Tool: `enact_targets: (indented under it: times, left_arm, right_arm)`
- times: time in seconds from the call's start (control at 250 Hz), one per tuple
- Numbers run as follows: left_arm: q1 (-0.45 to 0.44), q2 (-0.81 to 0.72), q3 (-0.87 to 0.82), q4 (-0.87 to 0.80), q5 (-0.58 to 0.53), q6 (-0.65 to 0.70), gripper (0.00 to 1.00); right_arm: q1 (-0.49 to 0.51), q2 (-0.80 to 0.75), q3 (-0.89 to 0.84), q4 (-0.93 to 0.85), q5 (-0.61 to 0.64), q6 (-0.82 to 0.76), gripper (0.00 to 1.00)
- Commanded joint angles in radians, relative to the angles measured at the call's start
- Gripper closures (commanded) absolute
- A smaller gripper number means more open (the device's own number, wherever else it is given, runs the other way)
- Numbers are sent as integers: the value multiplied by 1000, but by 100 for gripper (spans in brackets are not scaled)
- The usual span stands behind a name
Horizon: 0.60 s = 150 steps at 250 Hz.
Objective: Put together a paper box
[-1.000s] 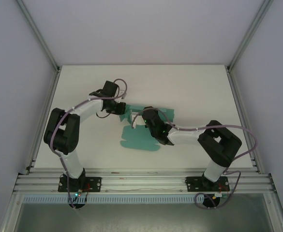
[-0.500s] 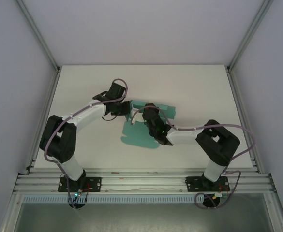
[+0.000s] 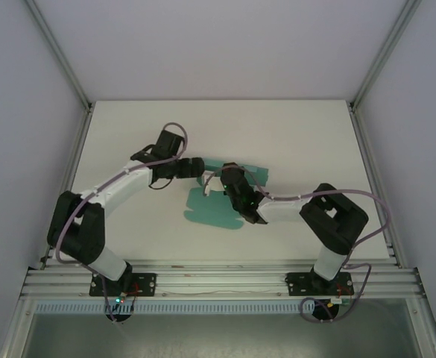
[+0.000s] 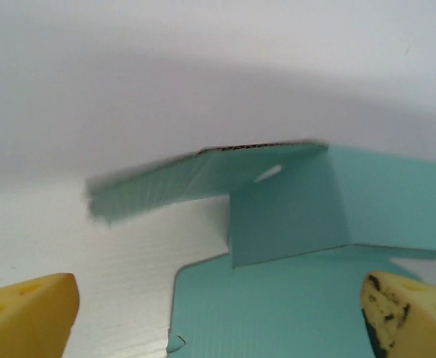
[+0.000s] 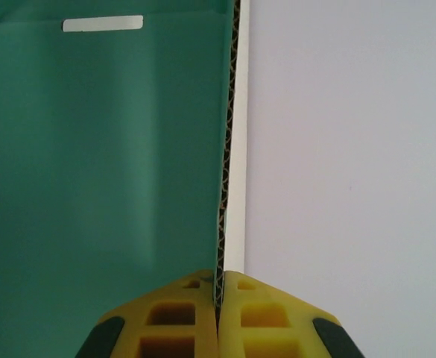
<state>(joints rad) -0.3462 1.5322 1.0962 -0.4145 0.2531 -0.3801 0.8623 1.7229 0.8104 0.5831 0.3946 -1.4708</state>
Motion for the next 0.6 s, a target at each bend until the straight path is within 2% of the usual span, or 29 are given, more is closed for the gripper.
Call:
enact_targets:
  times: [0.0,0.152,0.212,0.296,0.408,0.468,0.596]
  left_arm:
    - [91,-75,8,1,-31,9,0]
    - [224,-58,-10,18,-145,1,0]
    - [268,-3,12,27,-145,11,0]
    - [302,78,67,21,-58,47,0]
    - [302,136,33,104,37,98,0]
    - [301,152,4,140,122,119,6]
    - [297,134,-104,268,272,132,24]
  right_arm:
    - [-11,-40,0,-71,-72,-17,100]
    - [-21,-28,7,-33,-134,-35,100]
    - [-28,-23,16,-34,-173,-37,100]
    - [-38,-11,31,-18,-212,-48,100]
    - [-56,27,36,97,-225,-75,100]
    - [-60,47,47,138,-219,-86,100]
    - [-67,52,77,86,-221,-79,100]
